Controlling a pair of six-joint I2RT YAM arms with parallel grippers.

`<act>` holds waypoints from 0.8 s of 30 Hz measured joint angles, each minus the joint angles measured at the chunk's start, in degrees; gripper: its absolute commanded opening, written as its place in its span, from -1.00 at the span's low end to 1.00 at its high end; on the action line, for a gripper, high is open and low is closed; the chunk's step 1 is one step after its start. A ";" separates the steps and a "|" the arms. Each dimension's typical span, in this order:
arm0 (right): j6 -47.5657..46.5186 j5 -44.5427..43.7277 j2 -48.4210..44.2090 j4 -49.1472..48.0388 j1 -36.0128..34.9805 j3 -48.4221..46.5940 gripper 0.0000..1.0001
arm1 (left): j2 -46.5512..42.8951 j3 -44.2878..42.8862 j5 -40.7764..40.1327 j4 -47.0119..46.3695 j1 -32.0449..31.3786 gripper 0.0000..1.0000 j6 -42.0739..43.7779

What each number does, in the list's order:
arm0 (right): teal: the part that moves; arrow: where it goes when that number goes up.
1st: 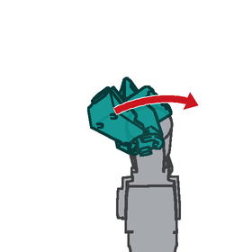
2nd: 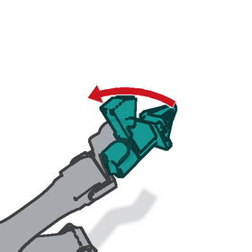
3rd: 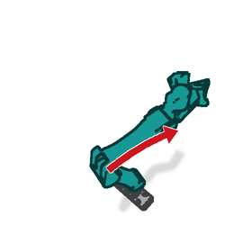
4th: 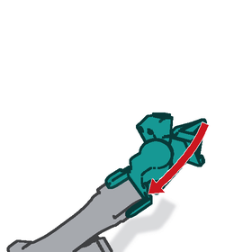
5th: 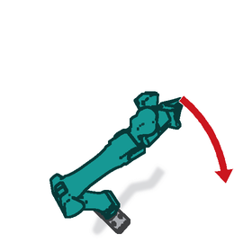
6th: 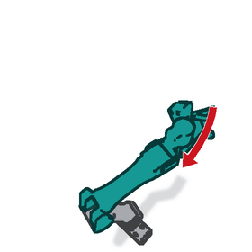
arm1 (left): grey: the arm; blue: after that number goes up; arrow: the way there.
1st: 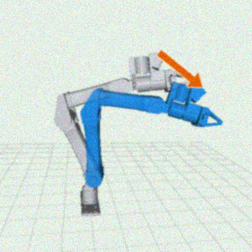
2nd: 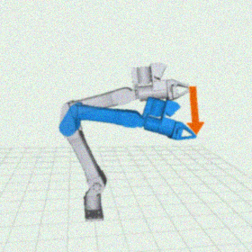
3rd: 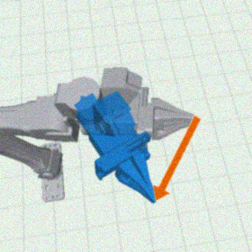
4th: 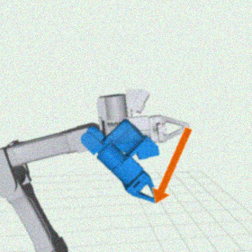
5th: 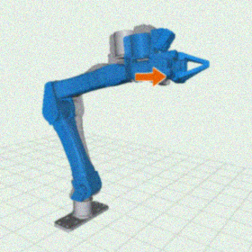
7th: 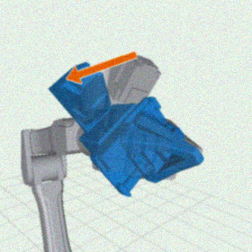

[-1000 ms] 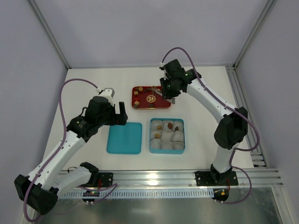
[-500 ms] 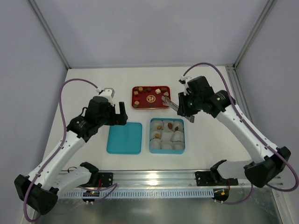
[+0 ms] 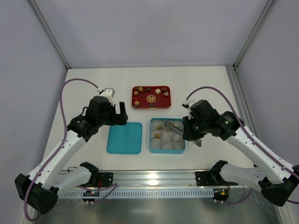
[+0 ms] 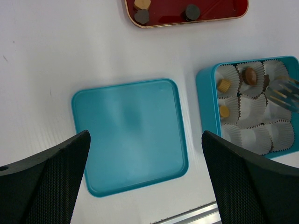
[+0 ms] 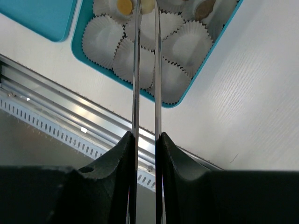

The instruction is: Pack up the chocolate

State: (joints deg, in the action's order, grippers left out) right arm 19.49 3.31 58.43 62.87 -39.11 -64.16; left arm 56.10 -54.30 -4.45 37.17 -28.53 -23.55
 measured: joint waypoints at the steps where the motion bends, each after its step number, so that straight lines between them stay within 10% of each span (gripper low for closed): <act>1: 0.48 -0.02 -0.31 0.22 -0.83 0.50 -0.53 | 0.07 0.00 0.00 -0.02 0.00 0.99 0.00; 24: 5.70 -1.66 -0.92 -1.01 -7.28 7.28 -0.19 | 0.44 0.00 0.00 -0.02 0.00 0.99 0.00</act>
State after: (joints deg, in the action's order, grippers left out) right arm 25.19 1.65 57.52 61.87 -46.39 -56.88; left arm 56.53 -54.30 -4.45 37.15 -28.53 -23.55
